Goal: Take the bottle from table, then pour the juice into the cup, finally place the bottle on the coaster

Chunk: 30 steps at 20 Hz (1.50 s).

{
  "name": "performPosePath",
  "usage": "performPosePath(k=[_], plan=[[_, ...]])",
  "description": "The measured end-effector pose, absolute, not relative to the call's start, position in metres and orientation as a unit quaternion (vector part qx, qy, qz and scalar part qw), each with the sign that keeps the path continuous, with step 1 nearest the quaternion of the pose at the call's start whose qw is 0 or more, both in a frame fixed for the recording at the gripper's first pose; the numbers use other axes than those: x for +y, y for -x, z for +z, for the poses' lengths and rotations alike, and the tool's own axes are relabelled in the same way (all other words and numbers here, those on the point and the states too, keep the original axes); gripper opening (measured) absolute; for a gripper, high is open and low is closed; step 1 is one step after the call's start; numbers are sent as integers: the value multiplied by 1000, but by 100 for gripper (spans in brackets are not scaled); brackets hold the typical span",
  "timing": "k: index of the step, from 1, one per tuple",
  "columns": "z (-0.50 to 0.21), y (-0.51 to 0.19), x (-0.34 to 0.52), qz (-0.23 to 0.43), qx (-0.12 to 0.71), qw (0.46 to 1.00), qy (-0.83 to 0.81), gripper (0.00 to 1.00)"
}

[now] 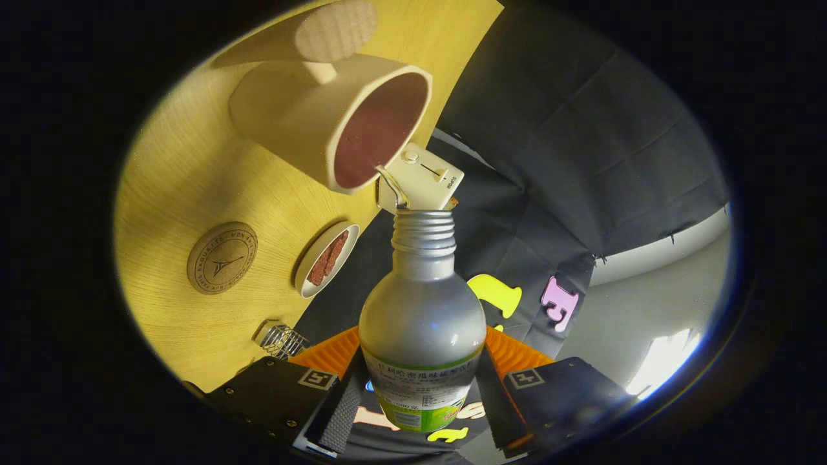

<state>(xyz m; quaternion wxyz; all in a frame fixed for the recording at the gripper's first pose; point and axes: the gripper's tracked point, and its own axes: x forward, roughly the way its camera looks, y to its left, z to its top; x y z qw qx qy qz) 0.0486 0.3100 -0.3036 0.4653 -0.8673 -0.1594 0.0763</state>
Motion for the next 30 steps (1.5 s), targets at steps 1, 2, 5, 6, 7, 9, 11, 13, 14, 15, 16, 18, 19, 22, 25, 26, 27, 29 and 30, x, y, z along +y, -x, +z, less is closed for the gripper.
performPosePath(k=[1,2,5,6,7,9,11,13,14,15,16,18,19,22,25,26,27,29,30], plan=[[-304,-48,310,76,-160,458,871,81],[-303,-47,309,75,-160,453,874,81],[-302,-49,309,73,-160,445,878,80],[-301,-49,309,71,-160,443,879,80],[-301,-49,309,70,-161,441,880,80],[-302,-49,310,70,-164,438,881,81],[-303,-47,312,69,-167,434,883,81],[-304,-45,314,70,-172,430,884,81],[-305,-44,316,72,-174,429,883,81],[-305,-43,317,72,-175,429,883,81],[-305,-41,317,73,-175,428,884,80],[-306,-40,320,73,-176,425,885,80],[-306,-39,321,74,-176,424,885,80],[-307,-40,322,77,-178,426,884,81],[-308,-37,325,78,-181,425,884,80],[-308,-36,326,78,-182,423,884,80],[-308,-35,327,78,-183,423,884,80],[-309,-35,327,81,-182,423,884,81],[-309,-35,327,82,-183,422,884,81]])
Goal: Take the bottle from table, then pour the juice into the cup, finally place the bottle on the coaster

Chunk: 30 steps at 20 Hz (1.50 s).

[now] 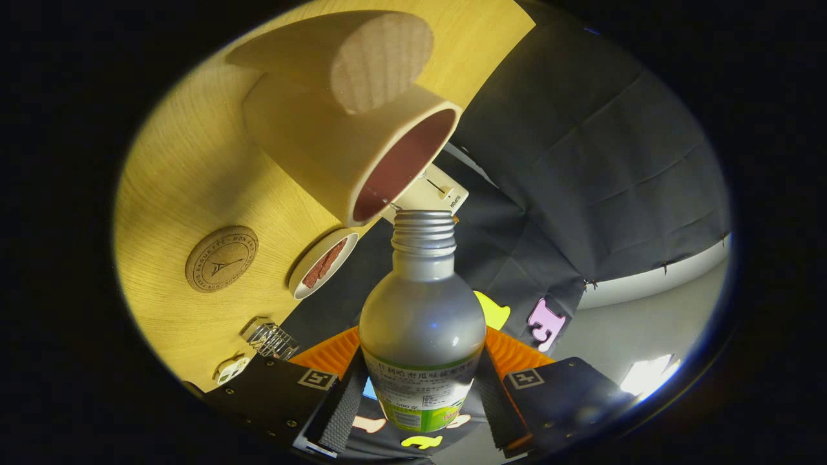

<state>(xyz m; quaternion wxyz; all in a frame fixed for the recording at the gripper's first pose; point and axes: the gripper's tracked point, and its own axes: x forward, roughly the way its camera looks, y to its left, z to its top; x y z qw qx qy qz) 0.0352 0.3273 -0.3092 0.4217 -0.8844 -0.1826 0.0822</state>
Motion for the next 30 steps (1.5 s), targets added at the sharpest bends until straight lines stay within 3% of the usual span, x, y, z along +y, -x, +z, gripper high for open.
performPosePath(k=[15,30], plan=[[-315,-31,332,91,-185,431,879,80],[-327,-28,326,112,-179,543,813,81]])
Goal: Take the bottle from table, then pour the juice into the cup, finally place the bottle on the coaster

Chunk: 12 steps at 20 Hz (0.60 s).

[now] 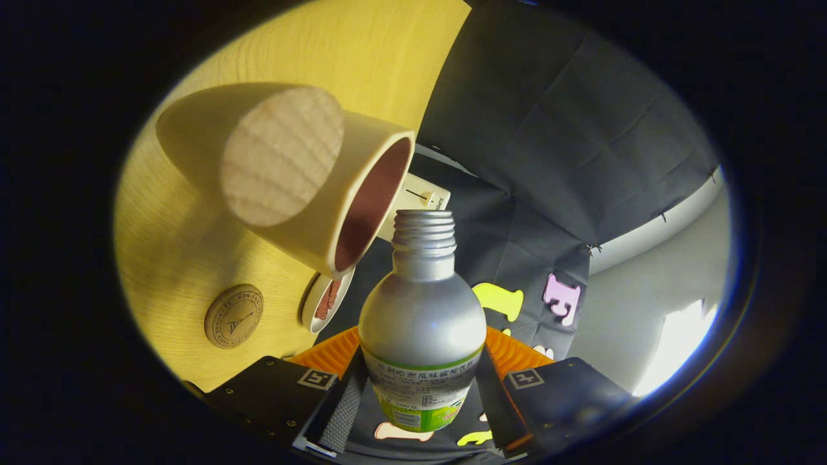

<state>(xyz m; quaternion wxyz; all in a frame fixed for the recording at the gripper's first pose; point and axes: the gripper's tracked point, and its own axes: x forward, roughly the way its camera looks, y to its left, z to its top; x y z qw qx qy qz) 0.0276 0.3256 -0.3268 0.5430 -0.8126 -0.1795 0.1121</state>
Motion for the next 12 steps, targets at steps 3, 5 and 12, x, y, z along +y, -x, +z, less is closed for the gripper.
performPosePath(k=[3,5,12], plan=[[-326,-28,323,118,-172,579,788,81],[-323,-26,322,117,-173,602,771,81],[-320,-30,312,123,-172,680,702,81]])
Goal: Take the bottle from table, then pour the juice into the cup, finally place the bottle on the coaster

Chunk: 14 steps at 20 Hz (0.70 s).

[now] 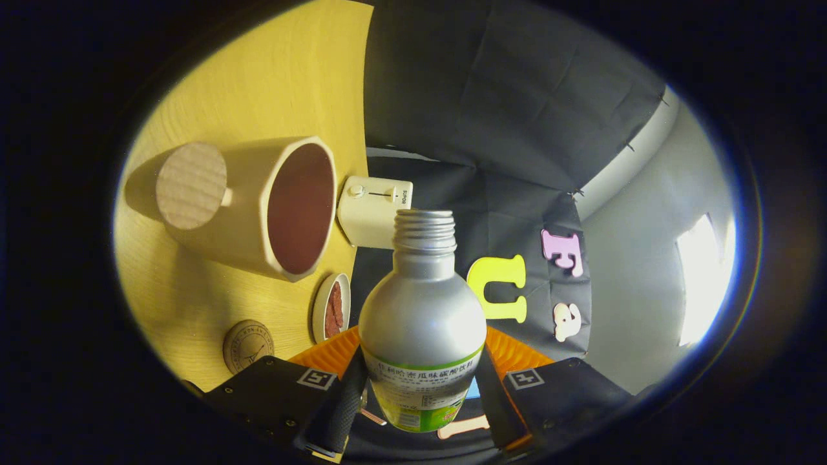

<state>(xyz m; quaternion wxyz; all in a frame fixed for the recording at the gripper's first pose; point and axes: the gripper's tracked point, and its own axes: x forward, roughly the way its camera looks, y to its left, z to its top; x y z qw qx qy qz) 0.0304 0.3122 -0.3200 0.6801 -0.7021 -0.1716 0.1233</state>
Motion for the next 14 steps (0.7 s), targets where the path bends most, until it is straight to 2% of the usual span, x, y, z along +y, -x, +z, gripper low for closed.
performPosePath(k=[7,14], plan=[[-320,-47,292,136,-128,770,610,79],[-317,-54,270,152,-62,877,452,79]])
